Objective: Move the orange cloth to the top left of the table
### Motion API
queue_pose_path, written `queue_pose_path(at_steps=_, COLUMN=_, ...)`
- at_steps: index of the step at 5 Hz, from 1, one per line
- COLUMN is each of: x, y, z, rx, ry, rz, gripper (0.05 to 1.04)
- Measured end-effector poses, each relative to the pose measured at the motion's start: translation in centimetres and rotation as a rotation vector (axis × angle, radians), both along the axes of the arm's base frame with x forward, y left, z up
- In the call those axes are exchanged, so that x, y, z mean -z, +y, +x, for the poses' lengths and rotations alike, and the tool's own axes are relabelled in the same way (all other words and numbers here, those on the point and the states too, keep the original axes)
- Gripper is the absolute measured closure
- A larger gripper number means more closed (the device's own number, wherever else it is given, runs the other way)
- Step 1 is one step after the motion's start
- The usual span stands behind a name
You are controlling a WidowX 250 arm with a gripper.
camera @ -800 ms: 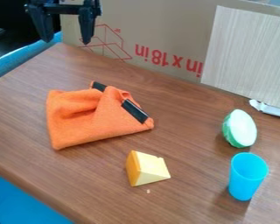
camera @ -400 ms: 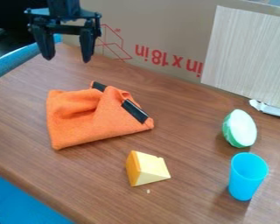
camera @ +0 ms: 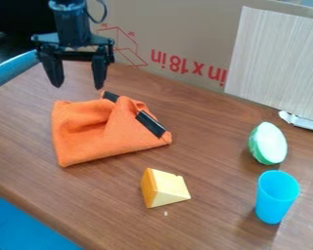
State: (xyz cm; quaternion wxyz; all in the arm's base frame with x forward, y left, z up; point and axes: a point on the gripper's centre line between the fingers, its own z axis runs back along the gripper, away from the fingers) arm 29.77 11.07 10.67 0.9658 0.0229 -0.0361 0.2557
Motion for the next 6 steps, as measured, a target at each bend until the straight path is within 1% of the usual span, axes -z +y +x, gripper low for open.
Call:
queue_pose_path(at_steps=1, x=2.7, y=0.1, z=0.1, rx=-0.031, ry=-0.009, rz=0.006, gripper=0.083)
queue_pose_path(at_steps=2, x=4.7, y=0.3, z=0.4, rx=-0.064, ry=-0.023, rz=0.015, gripper=0.083)
queue_pose_path(at_steps=3, x=6.4, y=0.3, z=0.7, rx=-0.08, ry=-0.043, rz=0.03, gripper=0.083)
queue_pose_path(at_steps=5, x=8.7, y=0.6, z=1.2, rx=-0.126, ry=-0.073, rz=0.052, gripper=0.083)
queue_pose_path(at_steps=6, x=9.2, y=0.7, z=1.5, rx=-0.137, ry=-0.078, rz=0.066, gripper=0.083)
